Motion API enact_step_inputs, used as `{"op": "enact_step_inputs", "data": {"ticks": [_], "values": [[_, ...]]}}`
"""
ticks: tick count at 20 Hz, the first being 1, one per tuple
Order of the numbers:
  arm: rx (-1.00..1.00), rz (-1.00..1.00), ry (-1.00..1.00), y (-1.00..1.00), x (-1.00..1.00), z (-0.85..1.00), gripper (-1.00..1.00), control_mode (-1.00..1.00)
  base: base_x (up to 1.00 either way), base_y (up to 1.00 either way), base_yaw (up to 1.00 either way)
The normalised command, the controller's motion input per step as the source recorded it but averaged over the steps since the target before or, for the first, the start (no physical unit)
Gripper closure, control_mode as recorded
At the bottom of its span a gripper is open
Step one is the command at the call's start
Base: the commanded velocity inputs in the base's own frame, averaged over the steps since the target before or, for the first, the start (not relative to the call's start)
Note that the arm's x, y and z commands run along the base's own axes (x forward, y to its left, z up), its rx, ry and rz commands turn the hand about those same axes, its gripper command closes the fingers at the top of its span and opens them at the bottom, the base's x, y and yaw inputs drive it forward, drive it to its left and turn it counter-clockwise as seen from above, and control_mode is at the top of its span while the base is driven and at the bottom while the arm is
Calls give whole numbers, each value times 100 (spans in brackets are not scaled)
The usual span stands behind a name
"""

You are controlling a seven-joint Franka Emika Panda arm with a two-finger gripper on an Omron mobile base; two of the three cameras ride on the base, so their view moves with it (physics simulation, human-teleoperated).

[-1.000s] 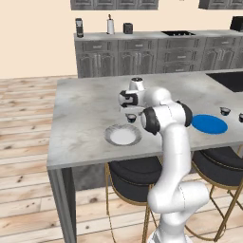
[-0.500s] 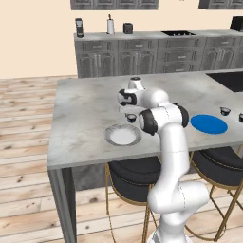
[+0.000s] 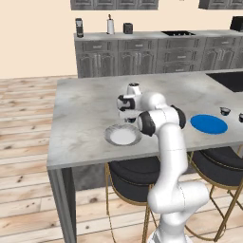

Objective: Place two yogurt containers on each plate.

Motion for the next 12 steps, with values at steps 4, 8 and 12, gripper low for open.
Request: {"op": "enact_step_inputs", "data": {"ticks": [4,8,12], "values": [[0,0,1,0,34,-15,-100,-100,0,0,0],[0,0,3,0,35,-18,-100,-100,0,0,0],[0,0,1,0,32,-12,100,-100,0,0,0]]}}
